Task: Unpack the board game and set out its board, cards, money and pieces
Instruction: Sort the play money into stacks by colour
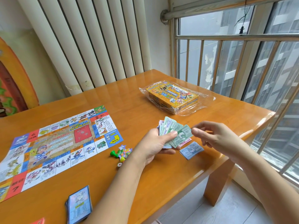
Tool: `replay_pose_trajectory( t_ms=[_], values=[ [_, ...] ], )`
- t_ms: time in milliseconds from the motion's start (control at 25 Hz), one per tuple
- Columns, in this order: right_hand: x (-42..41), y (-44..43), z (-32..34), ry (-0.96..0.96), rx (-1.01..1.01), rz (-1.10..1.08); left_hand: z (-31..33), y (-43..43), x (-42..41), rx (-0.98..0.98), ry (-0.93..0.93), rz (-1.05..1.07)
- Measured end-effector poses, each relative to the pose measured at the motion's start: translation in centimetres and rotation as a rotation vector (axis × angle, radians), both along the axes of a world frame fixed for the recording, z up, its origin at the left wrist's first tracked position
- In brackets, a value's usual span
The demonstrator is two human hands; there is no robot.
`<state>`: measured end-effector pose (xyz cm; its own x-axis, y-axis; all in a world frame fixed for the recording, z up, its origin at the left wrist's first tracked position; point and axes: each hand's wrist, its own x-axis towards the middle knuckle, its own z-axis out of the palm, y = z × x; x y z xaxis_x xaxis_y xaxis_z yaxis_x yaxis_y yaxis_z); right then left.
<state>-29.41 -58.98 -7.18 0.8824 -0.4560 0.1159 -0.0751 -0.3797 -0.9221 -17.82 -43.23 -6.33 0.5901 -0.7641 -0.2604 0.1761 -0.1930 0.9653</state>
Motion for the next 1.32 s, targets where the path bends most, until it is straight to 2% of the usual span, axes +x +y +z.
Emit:
replay_pose_trajectory(
  t_ms=[200, 360, 560, 680, 800, 880, 1120, 1320],
  values=[
    [1.1, 0.7, 0.3, -0.019, 0.182, -0.026, 0.1, 0.1, -0.1, -0.098, 0.004, -0.024],
    [1.5, 0.7, 0.6, -0.041, 0.207, -0.032, 0.3, 0.1, 0.4, -0.172, 0.125, 0.004],
    [1.4, 0.9, 1.4, -0.039, 0.290, 0.017, 0.2, 0.0, 1.1, -0.249, 0.145, 0.114],
    [1.5, 1.1, 1.6, 0.008, 0.258, 0.071, 0.2, 0.0, 1.0, -0.269, 0.144, 0.169],
    [1.7, 0.9, 1.3, 0.033, 0.171, -0.001, 0.2, 0.0, 1.0, -0.307, 0.098, 0.265],
    [1.6, 0.8, 1.2, 0.025, 0.180, -0.056, 0.1, -0.1, 1.1, -0.342, 0.047, 0.339],
    [2.1, 2.2, 1.1, -0.113, 0.575, -0.062, -0.2, -0.3, 0.8, -0.411, 0.025, 0.394],
    [2.6, 3.0, 0.5, -0.165, 0.640, -0.107, 0.1, -0.8, -0.1, -0.457, 0.073, 0.357]
  ],
)
